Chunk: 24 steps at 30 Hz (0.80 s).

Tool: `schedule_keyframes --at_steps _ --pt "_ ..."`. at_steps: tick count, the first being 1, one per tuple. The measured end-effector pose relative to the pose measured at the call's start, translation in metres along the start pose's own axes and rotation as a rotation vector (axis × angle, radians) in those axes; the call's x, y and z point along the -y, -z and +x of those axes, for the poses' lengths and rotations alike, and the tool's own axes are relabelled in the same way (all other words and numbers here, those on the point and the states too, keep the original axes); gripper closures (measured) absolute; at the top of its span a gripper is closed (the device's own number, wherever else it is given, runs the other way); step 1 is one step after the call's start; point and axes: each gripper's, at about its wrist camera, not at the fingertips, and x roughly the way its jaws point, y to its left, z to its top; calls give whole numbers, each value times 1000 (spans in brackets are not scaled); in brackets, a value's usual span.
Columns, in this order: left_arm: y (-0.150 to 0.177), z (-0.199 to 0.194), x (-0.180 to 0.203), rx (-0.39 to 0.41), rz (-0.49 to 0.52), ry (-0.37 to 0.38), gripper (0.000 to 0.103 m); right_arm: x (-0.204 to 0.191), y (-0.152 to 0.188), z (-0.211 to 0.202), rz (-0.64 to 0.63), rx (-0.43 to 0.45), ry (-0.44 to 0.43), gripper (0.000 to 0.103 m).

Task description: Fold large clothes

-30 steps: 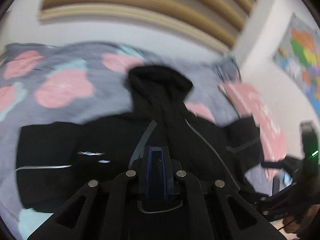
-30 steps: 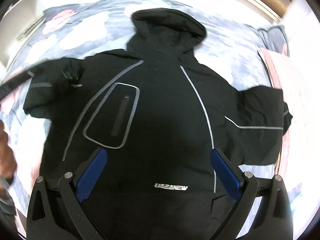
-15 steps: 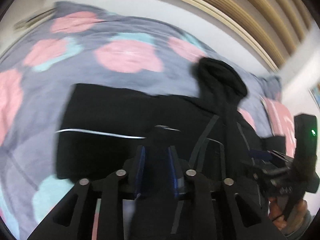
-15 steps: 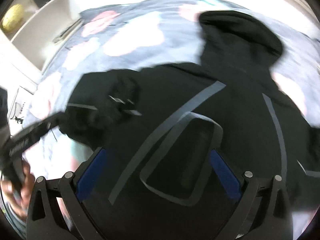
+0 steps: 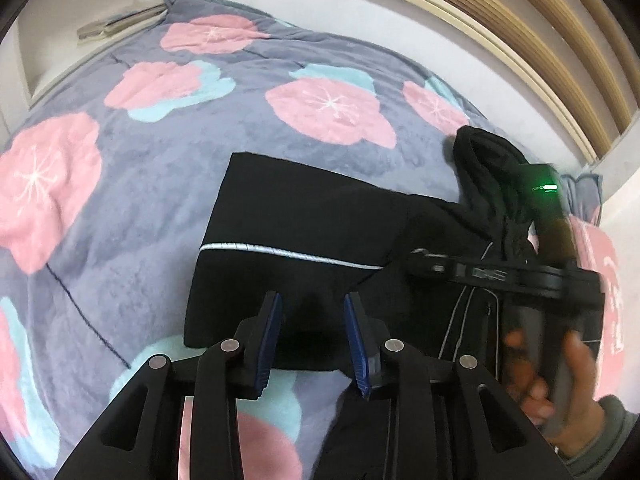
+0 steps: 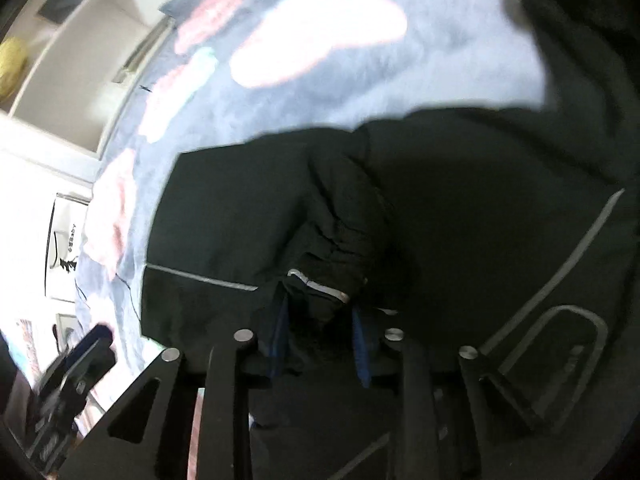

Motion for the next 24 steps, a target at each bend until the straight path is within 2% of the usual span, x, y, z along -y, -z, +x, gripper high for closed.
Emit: schedule_keyframes --at_steps 3,5,8,10,11,14,16,18,20,22,24 --pt "-8 -5 20 18 38 30 70 11 11 -50 -12 79 41 75" --pt "-12 -11 37 32 68 56 70 28 20 -97 -4 140 83 75" --pt "-17 -17 70 48 118 118 70 64 39 -161 22 217 184 75" --pt "-18 -15 98 47 169 163 69 88 55 -194 35 259 286 75" --pt "-17 -12 107 43 186 172 69 106 68 -212 44 279 369 75" --pt "-13 12 144 -13 235 225 68 154 93 -239 96 270 515 75" --pt "-6 36 167 -61 259 259 68 189 111 -238 151 238 546 75" --pt "2 60 184 -108 286 254 68 217 125 -223 204 178 570 75" --pt "14 99 200 -173 324 184 68 243 135 -198 241 106 575 75" --pt "23 136 203 -225 331 67 68 269 145 -161 292 21 575 75" --pt "31 159 200 -256 309 35 68 288 154 -137 358 -30 567 73"
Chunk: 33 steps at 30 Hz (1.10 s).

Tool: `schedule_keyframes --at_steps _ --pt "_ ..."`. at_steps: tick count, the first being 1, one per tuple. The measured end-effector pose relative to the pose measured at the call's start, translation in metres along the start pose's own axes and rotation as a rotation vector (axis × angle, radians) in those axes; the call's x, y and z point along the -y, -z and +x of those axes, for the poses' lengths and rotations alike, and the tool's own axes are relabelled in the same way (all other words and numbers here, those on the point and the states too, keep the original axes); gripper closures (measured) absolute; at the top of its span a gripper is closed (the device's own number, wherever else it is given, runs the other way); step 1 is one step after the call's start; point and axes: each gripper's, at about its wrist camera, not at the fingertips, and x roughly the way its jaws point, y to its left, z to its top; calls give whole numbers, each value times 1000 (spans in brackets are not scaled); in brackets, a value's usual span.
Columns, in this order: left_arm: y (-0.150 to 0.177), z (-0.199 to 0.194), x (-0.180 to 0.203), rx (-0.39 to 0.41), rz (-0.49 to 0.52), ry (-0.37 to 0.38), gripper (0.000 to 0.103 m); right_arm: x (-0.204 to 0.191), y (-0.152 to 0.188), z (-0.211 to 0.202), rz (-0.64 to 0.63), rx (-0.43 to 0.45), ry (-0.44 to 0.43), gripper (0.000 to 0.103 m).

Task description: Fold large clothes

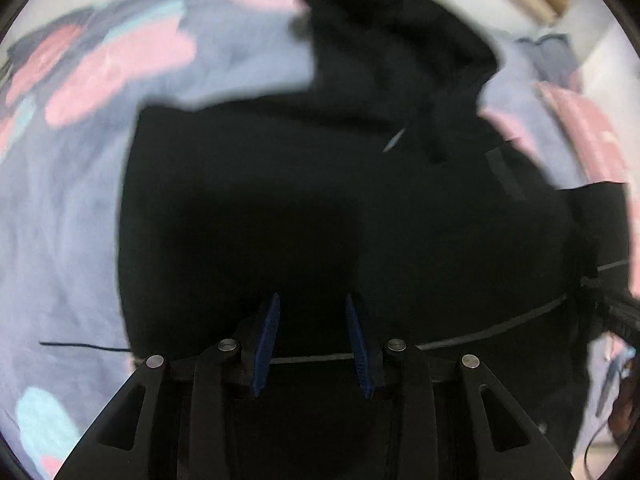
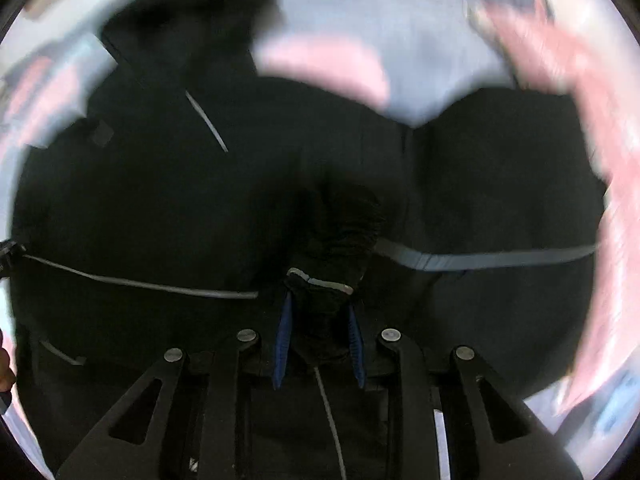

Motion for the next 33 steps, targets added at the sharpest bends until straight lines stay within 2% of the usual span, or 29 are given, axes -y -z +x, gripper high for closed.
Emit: schedule_keyframes --at_steps 3,5,7,9,10,11,13,16,19,21,23,26,29,32,33 --pt "-2 5 -1 -2 -11 7 68 6 -2 12 27 -18 -2 68" --pt "-4 -3 2 -11 8 -2 68 10 -5 -2 35 -18 -20 66" --pt "-6 -21 2 15 14 26 68 14 -11 -28 48 34 -55 62" --pt "-6 -47 4 64 21 75 68 14 -12 -62 41 138 -99 41" --pt "-5 -55 4 80 21 87 63 11 -12 -77 32 192 -115 23" --pt "-3 -62 7 94 17 98 53 6 -12 -85 23 223 -131 15" --pt "-3 -65 11 111 5 95 46 -13 -13 -80 -27 218 -159 16" --pt "3 -39 17 67 19 49 46 -36 -9 -45 -84 144 -100 37" --pt "8 -2 15 -31 4 -21 46 -40 3 12 -109 13 -27 38" --pt "11 12 21 -46 33 -75 46 -45 8 19 -137 36 -1 37" --pt "8 16 34 -58 79 -147 45 -44 7 16 -134 23 0 37" --pt "4 13 37 -63 74 -159 45 -29 -2 -1 -98 25 -81 38" --pt "5 1 38 -64 65 -106 45 4 3 -49 -39 109 -196 37" --pt "11 -14 46 -69 69 -35 45 61 12 -98 42 223 -204 36" --pt "13 -19 53 -65 84 -25 45 79 1 -104 67 243 -190 36"
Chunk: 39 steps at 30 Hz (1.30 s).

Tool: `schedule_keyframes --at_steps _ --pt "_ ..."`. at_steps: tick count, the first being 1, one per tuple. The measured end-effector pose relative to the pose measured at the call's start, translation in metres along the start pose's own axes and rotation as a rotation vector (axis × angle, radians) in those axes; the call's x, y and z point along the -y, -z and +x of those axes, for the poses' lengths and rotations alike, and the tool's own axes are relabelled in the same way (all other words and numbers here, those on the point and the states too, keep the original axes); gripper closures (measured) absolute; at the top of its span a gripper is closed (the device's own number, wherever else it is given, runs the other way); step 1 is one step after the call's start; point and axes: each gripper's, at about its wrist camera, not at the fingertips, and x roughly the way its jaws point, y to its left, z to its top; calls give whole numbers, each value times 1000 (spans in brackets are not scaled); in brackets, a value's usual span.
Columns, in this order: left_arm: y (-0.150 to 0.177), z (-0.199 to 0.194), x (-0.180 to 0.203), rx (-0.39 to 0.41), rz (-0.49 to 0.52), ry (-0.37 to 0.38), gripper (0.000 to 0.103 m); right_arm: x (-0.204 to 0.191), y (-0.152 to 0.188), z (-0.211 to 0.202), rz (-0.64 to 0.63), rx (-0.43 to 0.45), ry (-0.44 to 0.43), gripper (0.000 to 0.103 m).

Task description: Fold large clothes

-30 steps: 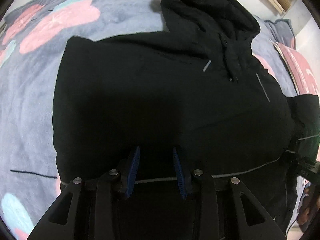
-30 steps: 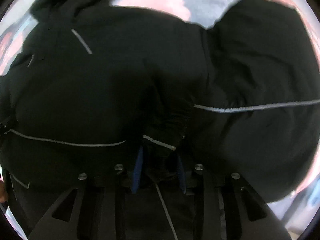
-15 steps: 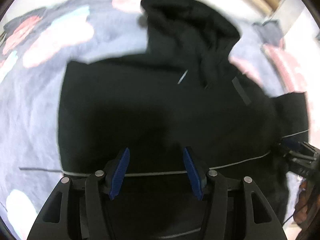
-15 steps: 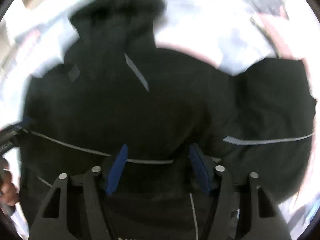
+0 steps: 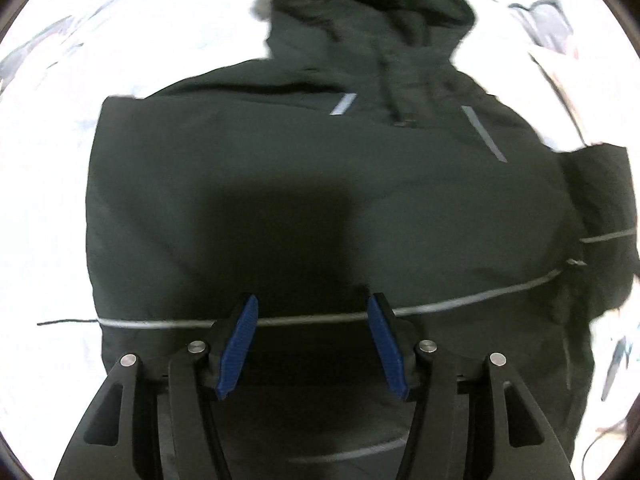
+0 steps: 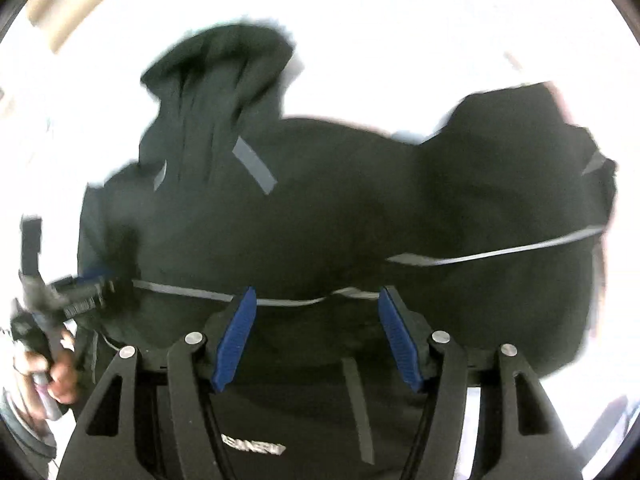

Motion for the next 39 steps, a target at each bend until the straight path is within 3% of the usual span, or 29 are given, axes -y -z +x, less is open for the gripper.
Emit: schedule_keyframes --at_steps 4,10,17,22,23,24,25,26,30,35,37,39 --pt "2 -14 31 22 60 55 45 93 -13 -48 174 101 61 35" --pt "-9 -20 101 22 177 137 45 218 -49 -35 345 117 162 26" --pt "-16 -9 141 -5 292 171 45 293 -72 36 434 54 196 25" --pt "-19 2 151 -26 329 173 45 292 -88 76 387 16 165 22" --pt "-18 1 151 -31 335 176 45 285 -93 83 353 -1 182 25" --pt "-20 4 155 -34 341 180 45 279 -96 89 321 -6 182 36" --pt "-21 6 160 -35 351 185 45 271 -98 91 296 -17 174 69" --pt "-22 8 164 -36 359 185 45 267 -97 89 284 -17 175 79" --pt "-27 19 185 -34 394 182 45 256 -83 29 239 99 277 84" --pt "-34 19 202 -15 397 209 45 293 -47 -73 344 253 464 84" --pt "-34 25 208 -19 394 204 45 314 -31 -90 405 268 482 84" --pt "-33 35 210 -38 382 179 45 341 -13 -85 477 226 457 85"
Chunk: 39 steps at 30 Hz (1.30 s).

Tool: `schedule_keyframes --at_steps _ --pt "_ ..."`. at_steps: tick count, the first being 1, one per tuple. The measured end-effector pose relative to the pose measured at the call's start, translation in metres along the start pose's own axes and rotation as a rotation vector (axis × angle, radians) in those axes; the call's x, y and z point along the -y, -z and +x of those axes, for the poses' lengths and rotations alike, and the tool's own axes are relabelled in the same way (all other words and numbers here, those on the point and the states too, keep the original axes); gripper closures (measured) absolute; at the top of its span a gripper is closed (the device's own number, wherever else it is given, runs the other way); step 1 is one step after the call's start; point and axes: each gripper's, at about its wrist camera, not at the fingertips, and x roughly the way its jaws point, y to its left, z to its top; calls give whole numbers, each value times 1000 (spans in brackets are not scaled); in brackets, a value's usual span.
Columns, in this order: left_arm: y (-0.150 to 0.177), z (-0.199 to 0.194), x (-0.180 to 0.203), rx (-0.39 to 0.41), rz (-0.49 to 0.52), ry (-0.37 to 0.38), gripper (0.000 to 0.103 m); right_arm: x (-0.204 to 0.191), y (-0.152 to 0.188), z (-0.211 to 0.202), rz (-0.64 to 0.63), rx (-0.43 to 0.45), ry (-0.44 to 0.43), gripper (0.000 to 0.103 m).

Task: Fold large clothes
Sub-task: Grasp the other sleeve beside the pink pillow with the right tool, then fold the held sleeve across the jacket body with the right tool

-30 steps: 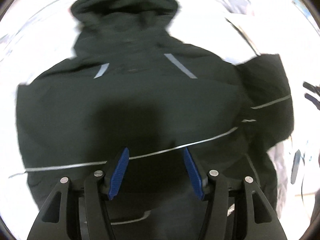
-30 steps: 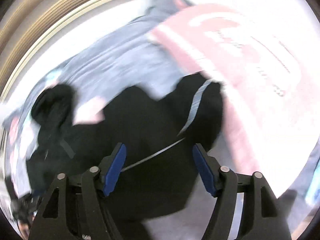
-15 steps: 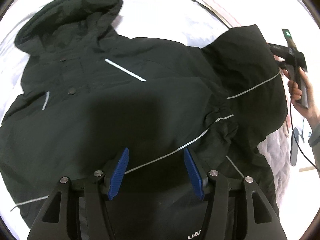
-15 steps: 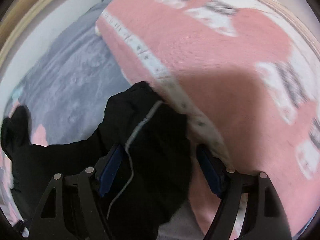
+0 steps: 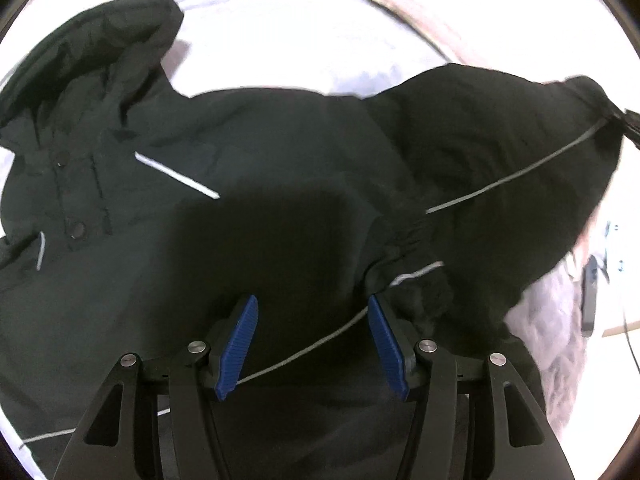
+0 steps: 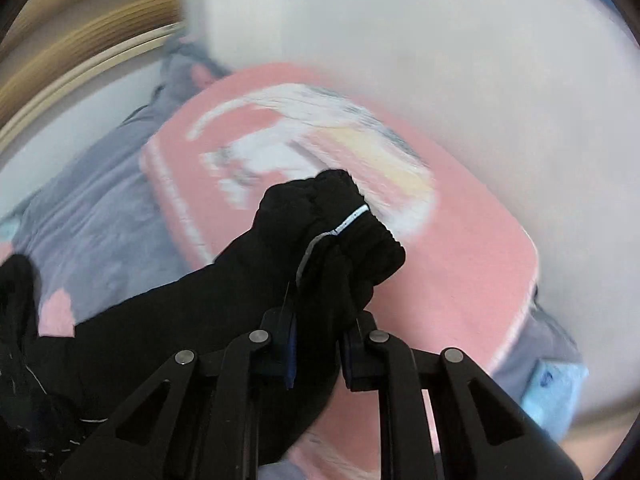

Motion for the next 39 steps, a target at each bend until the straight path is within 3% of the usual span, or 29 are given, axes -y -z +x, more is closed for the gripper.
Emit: schedule_keyframes --at_steps 3,7,9,14,18,25,32,35,39 --pt "0 30 -4 -81 -11 -90 44 14 14 36 64 -90 0 85" --pt "-10 34 -5 -116 -32 -91 43 19 19 50 123 -113 -18 85" --pt "-11 20 -11 -89 -46 -51 43 17 17 38 126 -96 -55 85" --pt "8 -32 -43 -4 -66 -36 43 -17 25 -11 77 -50 -242 86" --pt "32 -73 -76 54 -103 -90 43 -92 46 -46 -46 -41 -365 86" --pt "85 -122 -136 108 -278 -112 43 -246 104 -103 -350 -40 -449 86" --pt "135 -145 -174 147 -413 -145 43 -418 207 -172 -703 -17 -606 86" --pt "157 -155 -191 159 -452 -167 43 -474 260 -189 -821 -39 -656 86" --pt "181 -159 -212 159 -526 -180 43 -527 319 -179 -934 -115 -678 86"
